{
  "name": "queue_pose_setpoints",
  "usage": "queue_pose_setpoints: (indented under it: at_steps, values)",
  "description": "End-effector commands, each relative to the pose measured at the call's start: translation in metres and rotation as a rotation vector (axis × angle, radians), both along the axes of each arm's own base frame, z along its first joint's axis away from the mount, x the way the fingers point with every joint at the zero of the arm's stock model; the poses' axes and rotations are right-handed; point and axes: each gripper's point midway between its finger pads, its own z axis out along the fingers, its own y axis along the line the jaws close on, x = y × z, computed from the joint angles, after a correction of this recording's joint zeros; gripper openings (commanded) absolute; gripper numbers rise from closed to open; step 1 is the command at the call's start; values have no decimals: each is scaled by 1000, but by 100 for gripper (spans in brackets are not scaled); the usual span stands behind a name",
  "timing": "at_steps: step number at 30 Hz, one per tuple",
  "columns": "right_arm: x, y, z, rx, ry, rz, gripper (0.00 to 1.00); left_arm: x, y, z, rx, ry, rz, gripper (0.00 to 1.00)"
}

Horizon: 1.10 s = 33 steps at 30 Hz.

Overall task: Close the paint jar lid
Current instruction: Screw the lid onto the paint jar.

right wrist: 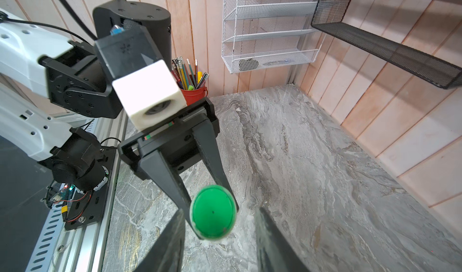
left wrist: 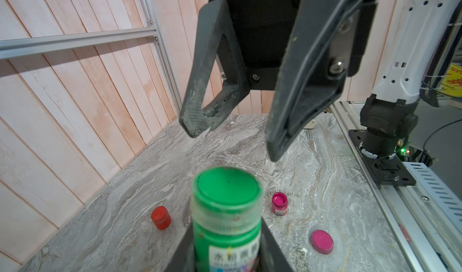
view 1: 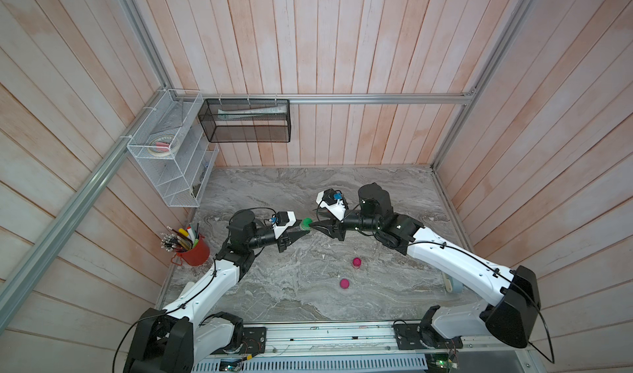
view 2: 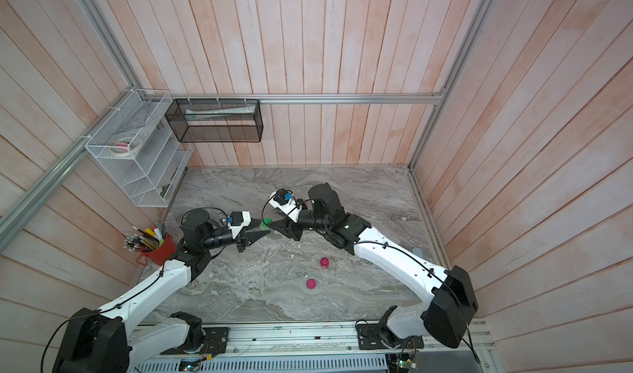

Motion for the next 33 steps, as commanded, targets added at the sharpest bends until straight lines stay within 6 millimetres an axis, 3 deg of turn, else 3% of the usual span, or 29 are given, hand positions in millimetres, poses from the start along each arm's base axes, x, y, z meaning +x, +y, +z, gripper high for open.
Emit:
queue_pose_setpoints:
  at_steps: [1,25,33]
  values:
    - [-7,7,4,-6,-4,49,46,0,-1,10,-12,-13,-15,33]
    - [-2,18,-19,-80,19,12,40,2,0,10,-9,-18,-2,33]
    - [-1,18,-20,-82,24,3,29,2,0,10,-9,-18,1,33]
